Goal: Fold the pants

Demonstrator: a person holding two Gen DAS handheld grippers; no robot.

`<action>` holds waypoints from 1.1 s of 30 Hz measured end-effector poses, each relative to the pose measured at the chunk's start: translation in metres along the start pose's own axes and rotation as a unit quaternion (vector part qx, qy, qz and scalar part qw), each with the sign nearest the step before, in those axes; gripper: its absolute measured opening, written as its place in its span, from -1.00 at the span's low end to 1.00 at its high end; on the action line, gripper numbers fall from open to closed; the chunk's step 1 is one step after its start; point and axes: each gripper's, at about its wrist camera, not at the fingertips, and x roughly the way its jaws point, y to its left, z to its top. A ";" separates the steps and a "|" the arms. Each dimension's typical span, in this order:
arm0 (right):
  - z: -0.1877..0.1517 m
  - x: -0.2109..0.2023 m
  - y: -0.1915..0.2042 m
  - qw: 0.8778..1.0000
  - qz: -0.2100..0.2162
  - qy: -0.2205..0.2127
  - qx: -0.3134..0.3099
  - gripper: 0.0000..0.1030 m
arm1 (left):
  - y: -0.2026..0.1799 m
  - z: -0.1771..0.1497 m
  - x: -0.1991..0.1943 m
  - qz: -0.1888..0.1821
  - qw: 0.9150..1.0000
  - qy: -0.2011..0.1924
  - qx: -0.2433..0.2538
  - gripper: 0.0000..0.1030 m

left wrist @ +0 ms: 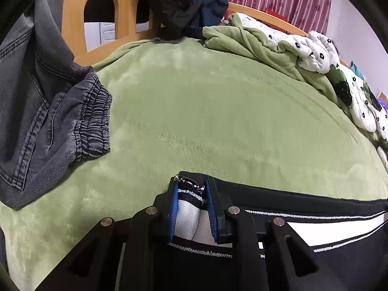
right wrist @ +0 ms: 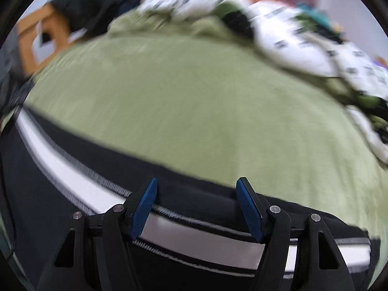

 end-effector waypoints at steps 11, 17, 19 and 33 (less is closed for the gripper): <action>0.004 -0.024 0.002 0.998 -0.004 -0.065 -0.021 -0.91 | 0.008 -0.001 -0.013 -0.005 0.999 -0.031 -0.021 -0.59; -0.009 0.004 0.005 0.998 -0.021 -0.066 0.011 -0.76 | -0.007 0.001 -0.001 0.055 0.998 -0.001 0.017 -0.25; -0.013 -0.013 -0.006 0.996 -0.020 -0.076 0.043 -0.54 | -0.011 0.001 -0.010 0.084 0.996 0.004 0.025 -0.06; -0.055 -0.015 -0.090 0.973 -0.113 -0.090 0.180 -0.16 | -0.176 -0.037 -0.001 -0.035 0.986 0.044 0.156 0.29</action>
